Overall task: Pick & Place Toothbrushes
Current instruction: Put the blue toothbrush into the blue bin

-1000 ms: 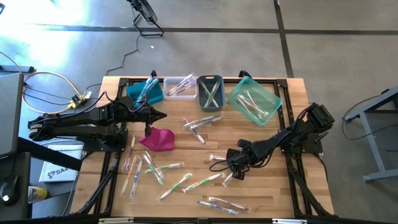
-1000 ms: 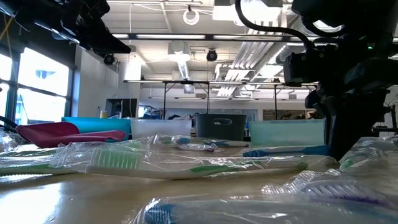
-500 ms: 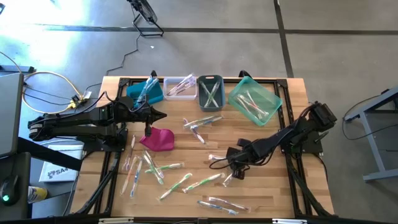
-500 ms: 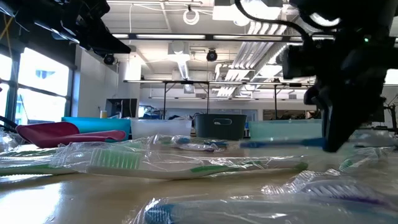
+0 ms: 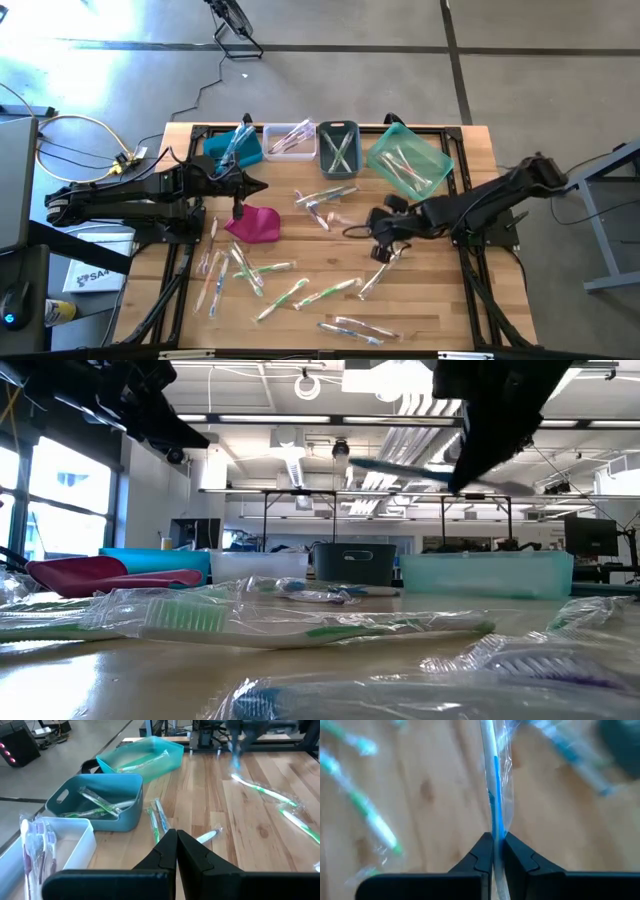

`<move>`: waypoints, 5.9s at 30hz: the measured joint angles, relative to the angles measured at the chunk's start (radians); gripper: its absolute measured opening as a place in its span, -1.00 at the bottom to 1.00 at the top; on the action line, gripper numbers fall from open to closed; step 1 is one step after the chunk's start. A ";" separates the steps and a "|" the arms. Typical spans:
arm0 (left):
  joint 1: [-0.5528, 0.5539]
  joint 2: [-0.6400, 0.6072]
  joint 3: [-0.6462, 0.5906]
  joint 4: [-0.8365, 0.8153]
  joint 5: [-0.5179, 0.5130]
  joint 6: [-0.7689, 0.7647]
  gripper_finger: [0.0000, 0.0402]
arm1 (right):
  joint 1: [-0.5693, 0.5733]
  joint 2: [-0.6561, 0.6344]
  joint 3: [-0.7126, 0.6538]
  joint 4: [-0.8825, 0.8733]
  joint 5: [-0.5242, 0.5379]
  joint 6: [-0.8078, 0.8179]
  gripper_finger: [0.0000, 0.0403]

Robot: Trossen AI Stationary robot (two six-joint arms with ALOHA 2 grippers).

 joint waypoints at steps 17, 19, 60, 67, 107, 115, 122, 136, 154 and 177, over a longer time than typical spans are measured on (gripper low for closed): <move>0.000 0.000 0.000 -0.019 -0.001 -0.093 -0.97 | -0.032 -0.154 0.009 -0.169 0.411 -0.099 -0.92; 0.000 0.000 0.000 -0.004 -0.001 -0.130 -0.97 | -0.051 -0.154 0.009 -0.169 0.440 -0.121 -0.92; 0.000 0.326 0.016 0.518 -0.086 0.020 -0.95 | -0.221 -0.056 0.008 0.383 0.400 -0.497 -0.91; 0.000 0.337 0.033 0.553 -0.085 -0.033 -0.58 | -0.221 -0.029 0.007 0.453 0.364 -0.552 -0.92; 0.000 0.685 0.168 1.003 0.238 -0.086 -0.34 | -0.224 -0.021 0.007 0.693 0.114 -0.613 -0.92; 0.000 0.691 0.188 1.010 0.241 -0.086 -0.34 | -0.224 -0.021 0.008 0.692 0.096 -0.614 -0.92; 0.000 0.691 0.188 1.015 0.280 -0.087 -0.34 | -0.225 -0.021 0.008 0.681 0.096 -0.614 -0.92; -0.008 0.691 0.188 1.042 0.291 -0.093 -0.34 | -0.225 -0.021 0.008 0.681 0.096 -0.613 -0.92; -0.013 0.803 0.245 1.123 0.338 -0.112 -0.34 | -0.227 -0.022 0.008 0.678 0.105 -0.610 -0.92; -0.013 0.803 0.258 1.139 0.339 -0.111 -0.35 | -0.227 -0.022 0.008 0.671 0.105 -0.609 -0.92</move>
